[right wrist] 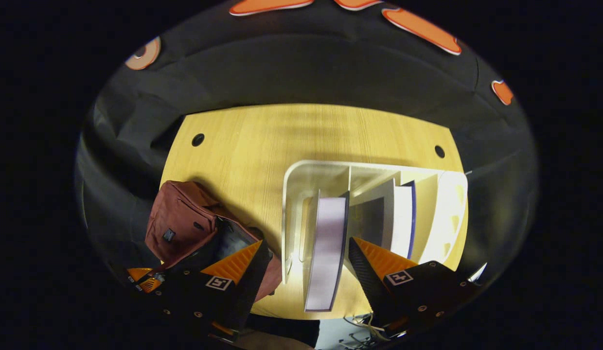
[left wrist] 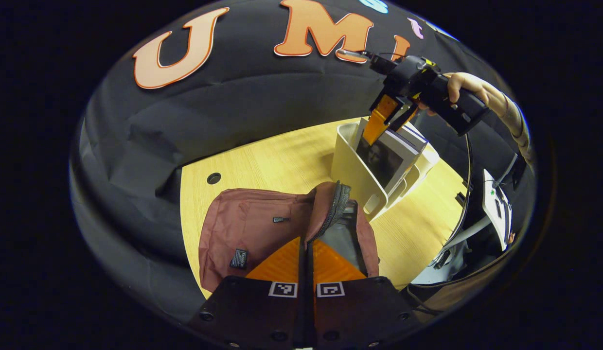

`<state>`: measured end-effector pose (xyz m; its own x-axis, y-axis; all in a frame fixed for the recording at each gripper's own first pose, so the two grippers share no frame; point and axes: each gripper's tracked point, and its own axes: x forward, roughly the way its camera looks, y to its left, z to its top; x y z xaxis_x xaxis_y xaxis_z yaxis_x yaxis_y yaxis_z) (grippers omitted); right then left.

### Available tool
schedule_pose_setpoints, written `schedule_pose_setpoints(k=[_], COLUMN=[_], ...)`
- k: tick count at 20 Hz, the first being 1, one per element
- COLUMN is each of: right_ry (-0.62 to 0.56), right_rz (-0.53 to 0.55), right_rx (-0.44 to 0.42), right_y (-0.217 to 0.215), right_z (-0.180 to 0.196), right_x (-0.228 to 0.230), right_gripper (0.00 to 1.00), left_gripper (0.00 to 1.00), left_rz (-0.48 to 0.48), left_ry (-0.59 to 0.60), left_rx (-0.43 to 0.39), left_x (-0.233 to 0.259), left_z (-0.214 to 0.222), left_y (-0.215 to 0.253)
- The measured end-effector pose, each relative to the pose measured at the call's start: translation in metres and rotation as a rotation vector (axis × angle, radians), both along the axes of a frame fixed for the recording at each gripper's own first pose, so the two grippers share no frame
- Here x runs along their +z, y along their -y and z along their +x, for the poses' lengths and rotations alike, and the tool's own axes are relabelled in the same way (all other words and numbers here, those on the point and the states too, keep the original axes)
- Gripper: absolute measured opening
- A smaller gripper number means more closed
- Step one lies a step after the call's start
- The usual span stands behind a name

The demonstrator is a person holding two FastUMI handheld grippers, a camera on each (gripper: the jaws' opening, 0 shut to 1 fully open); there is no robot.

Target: Open the schoolbag, grab two books from the bookshelf and put them into the schoolbag.

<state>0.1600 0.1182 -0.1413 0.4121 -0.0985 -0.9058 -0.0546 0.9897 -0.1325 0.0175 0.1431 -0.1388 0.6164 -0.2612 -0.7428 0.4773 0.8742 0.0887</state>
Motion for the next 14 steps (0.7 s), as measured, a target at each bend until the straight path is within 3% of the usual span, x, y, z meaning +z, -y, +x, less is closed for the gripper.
schedule_pose_setpoints(k=[2,6,8,9,11,12,13,14], right_ry=[-0.017,-0.035,-0.047,-0.059,-0.046,-0.043,-0.041,-0.037], right_rz=[-0.013,0.009,0.014,0.029,0.036,0.038,0.039,0.035], right_rx=[-0.016,-0.031,-0.044,-0.046,-0.041,-0.044,-0.053,-0.051], right_y=[0.008,0.010,0.013,0.011,0.012,0.014,0.014,0.016], right_z=[0.003,0.003,0.002,0.001,0.005,0.005,0.004,0.003], right_x=[-0.009,-0.018,-0.023,-0.022,-0.022,-0.022,-0.021,-0.020], right_gripper=[0.98,0.80,0.63,0.49,0.39,0.29,0.37,0.37], left_gripper=[0.01,0.01,0.01,0.01,0.01,0.01,0.01,0.01], left_rz=[0.001,0.002,0.006,0.007,0.004,0.003,0.004,0.004], left_ry=[0.000,-0.001,-0.002,-0.002,-0.001,-0.002,-0.002,-0.002], left_rx=[0.006,0.014,0.018,0.021,0.029,0.031,0.033,0.035], left_x=[0.000,0.003,0.003,0.003,0.004,0.004,0.004,0.004], left_z=[0.001,0.002,0.002,0.002,0.002,0.001,0.000,0.001], left_y=[-0.002,-0.002,-0.002,-0.002,-0.001,-0.001,-0.001,-0.001])
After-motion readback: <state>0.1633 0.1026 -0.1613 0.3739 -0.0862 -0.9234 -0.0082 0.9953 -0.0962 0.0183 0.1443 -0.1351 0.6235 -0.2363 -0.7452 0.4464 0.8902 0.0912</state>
